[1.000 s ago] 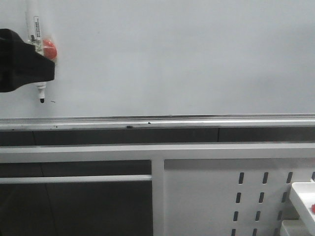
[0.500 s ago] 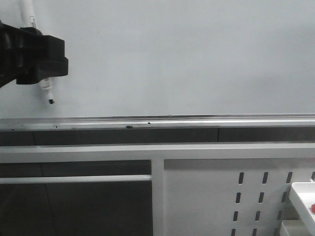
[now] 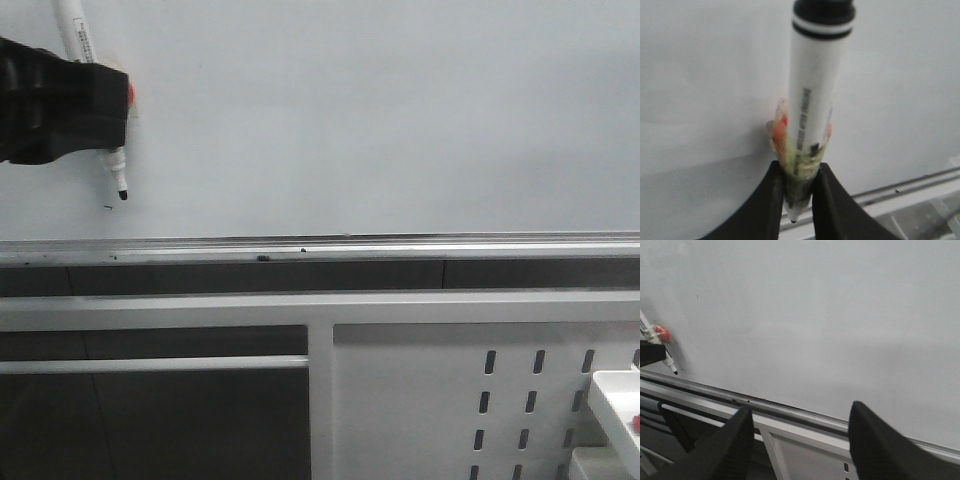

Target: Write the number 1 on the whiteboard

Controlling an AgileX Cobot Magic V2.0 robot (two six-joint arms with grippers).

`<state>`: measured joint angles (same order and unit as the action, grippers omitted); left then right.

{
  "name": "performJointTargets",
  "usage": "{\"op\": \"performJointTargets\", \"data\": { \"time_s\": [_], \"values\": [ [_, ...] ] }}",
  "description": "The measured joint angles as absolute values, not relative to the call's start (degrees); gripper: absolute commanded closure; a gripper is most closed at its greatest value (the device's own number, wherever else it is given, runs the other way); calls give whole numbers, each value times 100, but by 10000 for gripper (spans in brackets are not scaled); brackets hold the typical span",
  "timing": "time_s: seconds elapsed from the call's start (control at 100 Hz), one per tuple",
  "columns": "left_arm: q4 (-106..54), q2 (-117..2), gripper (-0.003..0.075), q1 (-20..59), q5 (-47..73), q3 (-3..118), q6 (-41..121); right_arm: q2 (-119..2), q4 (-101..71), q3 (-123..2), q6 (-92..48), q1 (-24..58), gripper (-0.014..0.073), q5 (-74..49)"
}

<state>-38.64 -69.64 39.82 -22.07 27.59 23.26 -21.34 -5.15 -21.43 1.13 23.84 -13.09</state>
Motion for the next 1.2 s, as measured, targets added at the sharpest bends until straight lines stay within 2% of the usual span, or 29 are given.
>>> {"op": "performJointTargets", "data": {
  "time_s": [0.13,0.27,0.42,0.56,0.82,1.2],
  "values": [
    [-2677,-6483,740,4080,-769,2884,2326,-2171,-560,-2561,-107,2821,265,-1593],
    [-1506,-6023,740,4601,555,3189,2326,-2531,-714,-3146,-987,3893,267,-1980],
    [-588,-5738,740,5283,1124,3523,2345,-3379,-653,-3718,-1554,5339,265,-2443],
    [247,-5680,740,5764,1504,3731,2351,-4273,-351,-4113,-1650,6117,265,-2529],
    [922,-5680,740,6165,1642,3744,2359,-5354,-254,-4744,-1663,6240,265,-2249],
    [977,-5680,740,6165,1676,3744,2359,-5828,-254,-4943,-1663,6240,266,-2259]
  ]
}}
